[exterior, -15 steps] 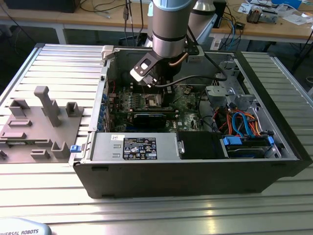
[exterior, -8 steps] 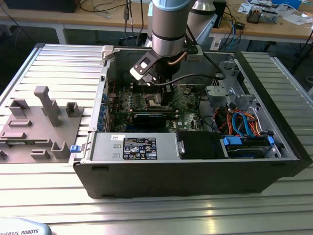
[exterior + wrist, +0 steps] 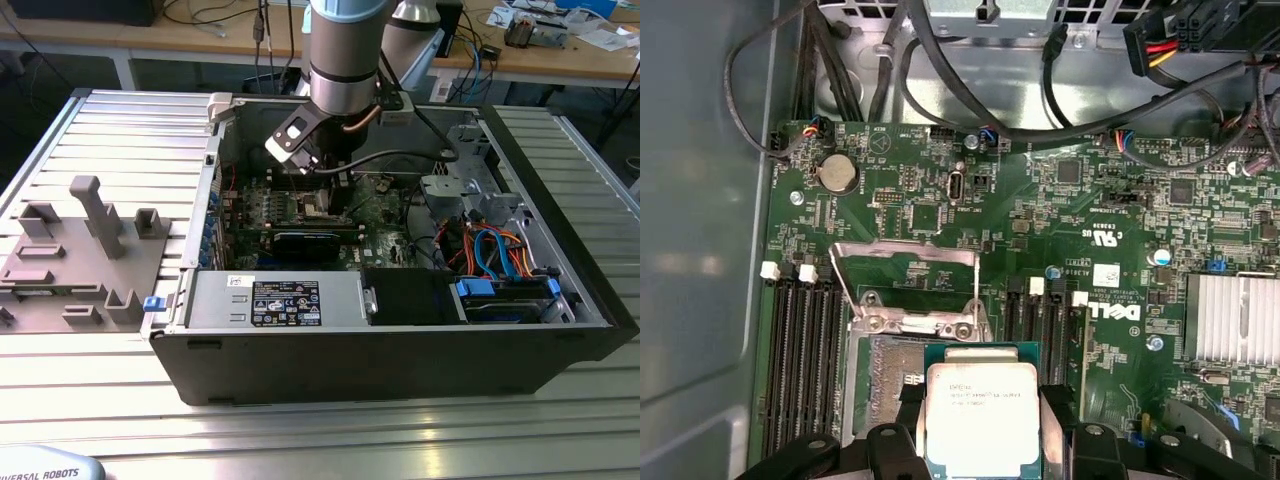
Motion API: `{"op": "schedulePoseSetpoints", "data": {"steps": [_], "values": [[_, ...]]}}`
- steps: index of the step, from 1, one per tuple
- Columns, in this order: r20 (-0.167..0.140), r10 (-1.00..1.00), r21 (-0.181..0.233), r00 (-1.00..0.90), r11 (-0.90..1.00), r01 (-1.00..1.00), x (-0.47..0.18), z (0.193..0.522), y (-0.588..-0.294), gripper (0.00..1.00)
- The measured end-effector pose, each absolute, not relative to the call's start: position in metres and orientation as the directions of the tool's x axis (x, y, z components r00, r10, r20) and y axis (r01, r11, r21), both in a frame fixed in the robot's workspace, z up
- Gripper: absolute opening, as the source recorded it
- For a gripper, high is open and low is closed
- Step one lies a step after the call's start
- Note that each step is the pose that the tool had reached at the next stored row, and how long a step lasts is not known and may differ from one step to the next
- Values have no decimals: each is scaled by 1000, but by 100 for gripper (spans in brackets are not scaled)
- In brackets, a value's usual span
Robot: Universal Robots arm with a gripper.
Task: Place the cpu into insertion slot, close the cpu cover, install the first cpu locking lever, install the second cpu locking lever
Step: 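Place the cpu into insertion slot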
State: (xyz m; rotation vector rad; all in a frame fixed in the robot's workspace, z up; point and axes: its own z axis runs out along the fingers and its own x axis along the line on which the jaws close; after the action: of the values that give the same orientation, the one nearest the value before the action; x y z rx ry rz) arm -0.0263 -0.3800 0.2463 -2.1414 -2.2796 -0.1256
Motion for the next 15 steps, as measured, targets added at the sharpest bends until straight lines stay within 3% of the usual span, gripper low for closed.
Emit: {"op": "schedulePoseSetpoints", "data": {"steps": [15], "values": [[63,996,51,-56,53,997,-27,244,-373,54]]}}
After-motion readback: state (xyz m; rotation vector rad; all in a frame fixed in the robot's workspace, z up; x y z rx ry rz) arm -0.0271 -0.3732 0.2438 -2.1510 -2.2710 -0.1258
